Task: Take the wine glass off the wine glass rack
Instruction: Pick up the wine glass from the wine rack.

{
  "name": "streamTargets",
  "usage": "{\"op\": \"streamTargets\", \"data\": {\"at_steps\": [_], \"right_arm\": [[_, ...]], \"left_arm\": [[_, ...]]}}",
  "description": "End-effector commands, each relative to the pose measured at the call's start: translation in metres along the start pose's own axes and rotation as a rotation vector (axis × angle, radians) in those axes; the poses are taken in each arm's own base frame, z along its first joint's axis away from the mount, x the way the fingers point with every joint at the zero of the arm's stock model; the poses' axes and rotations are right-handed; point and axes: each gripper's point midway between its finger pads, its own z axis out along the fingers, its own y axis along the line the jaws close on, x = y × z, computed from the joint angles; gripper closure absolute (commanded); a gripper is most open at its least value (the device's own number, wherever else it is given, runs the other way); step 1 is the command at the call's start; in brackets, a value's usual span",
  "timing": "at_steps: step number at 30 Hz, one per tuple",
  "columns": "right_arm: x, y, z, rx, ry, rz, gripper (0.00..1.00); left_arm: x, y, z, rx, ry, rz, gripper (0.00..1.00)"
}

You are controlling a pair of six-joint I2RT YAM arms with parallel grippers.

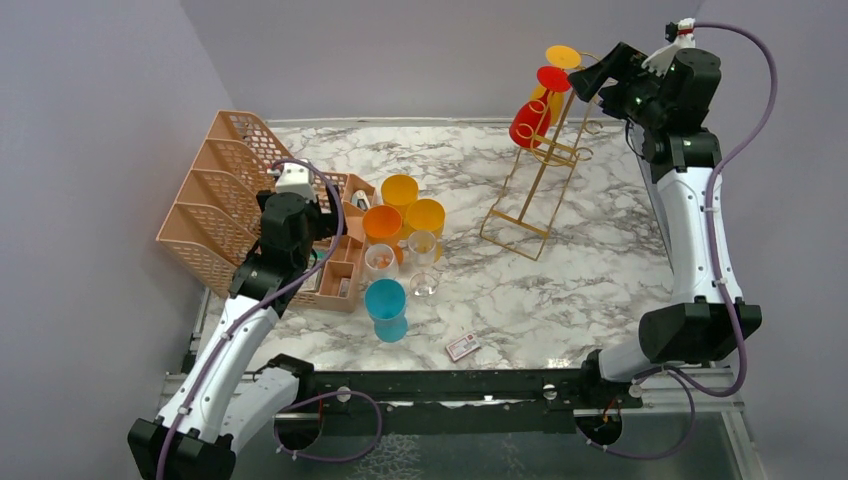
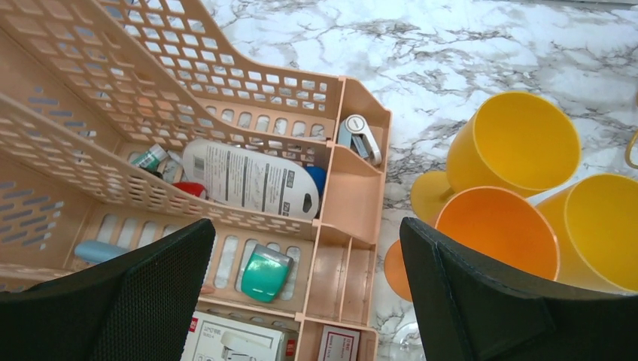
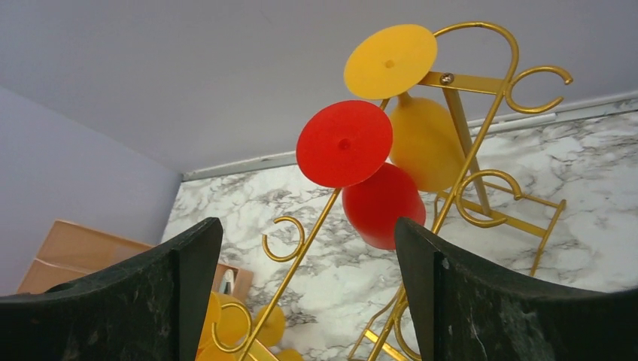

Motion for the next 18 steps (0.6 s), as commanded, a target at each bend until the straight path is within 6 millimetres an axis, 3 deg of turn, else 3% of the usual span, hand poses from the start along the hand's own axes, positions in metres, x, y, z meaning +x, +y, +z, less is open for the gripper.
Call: {"op": "streamTargets", "data": {"at_steps": [1, 4, 11, 18], "right_arm": [[-0.012, 0.016, 0.006, -0.087, -0.052, 0.079, 0.16], [-0.011, 0.012, 0.016, -0.082, -0.046, 0.102, 0.22], [-0.005, -0.006, 0.035, -0.029, -0.043, 0.135, 0.27], [0.007, -0.024, 0.053, 0.022, -0.021, 0.155, 0.31]], "left_arm": [[-0.005, 0.011, -0.002, -0.047, -0.114, -0.061, 0.01], [0.006, 0.016, -0.003, -0.060, -0.129, -0.066, 0.01], [0.010, 0.028, -0.012, -0.114, -0.131, -0.087, 0.01], [0.001, 0.029, -0.022, -0.099, -0.201, -0.185, 0.01]]}}
